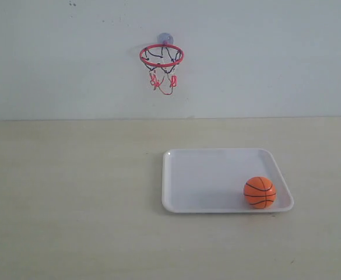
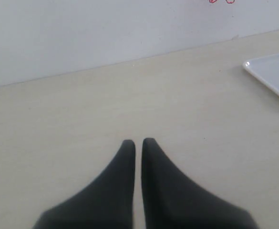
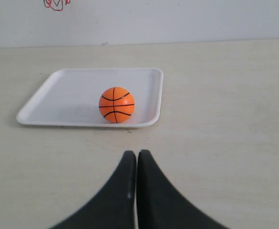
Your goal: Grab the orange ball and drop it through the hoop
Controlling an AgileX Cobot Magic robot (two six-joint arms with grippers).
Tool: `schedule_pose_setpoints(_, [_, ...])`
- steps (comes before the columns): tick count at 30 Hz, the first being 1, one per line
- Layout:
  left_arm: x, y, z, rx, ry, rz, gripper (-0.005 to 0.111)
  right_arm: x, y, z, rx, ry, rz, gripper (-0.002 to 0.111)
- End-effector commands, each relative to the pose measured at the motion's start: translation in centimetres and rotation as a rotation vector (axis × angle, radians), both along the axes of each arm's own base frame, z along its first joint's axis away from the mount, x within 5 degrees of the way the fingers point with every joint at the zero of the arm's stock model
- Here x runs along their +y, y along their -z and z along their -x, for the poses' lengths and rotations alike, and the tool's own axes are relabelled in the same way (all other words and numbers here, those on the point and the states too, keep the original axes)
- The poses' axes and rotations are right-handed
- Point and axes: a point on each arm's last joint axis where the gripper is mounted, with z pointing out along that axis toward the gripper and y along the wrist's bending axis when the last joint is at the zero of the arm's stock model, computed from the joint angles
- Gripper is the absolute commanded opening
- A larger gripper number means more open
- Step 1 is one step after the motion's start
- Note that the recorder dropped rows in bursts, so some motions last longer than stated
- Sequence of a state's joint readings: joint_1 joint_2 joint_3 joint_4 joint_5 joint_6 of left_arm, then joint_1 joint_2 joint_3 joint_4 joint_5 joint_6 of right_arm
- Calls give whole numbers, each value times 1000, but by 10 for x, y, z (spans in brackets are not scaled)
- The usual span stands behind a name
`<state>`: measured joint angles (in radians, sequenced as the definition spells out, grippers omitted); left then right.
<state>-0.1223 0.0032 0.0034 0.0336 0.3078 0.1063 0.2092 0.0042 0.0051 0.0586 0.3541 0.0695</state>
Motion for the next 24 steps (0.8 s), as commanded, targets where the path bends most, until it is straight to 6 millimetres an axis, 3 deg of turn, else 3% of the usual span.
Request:
schedule_pose_setpoints(1, [0, -2, 0, -13, 0, -8, 4, 0, -4, 0, -35, 2, -3, 0])
schedule_pose_setpoints(7, [0, -2, 0, -13, 0, -8, 4, 0, -11, -2, -105, 6, -18, 0])
schedule_pose_setpoints(15, [0, -2, 0, -13, 0, -8, 4, -1, -33, -3, -347, 20, -71, 0])
schedule_pose_setpoints(24, [0, -2, 0, -13, 0, -8, 4, -2, -44, -2, -454, 28, -128, 0])
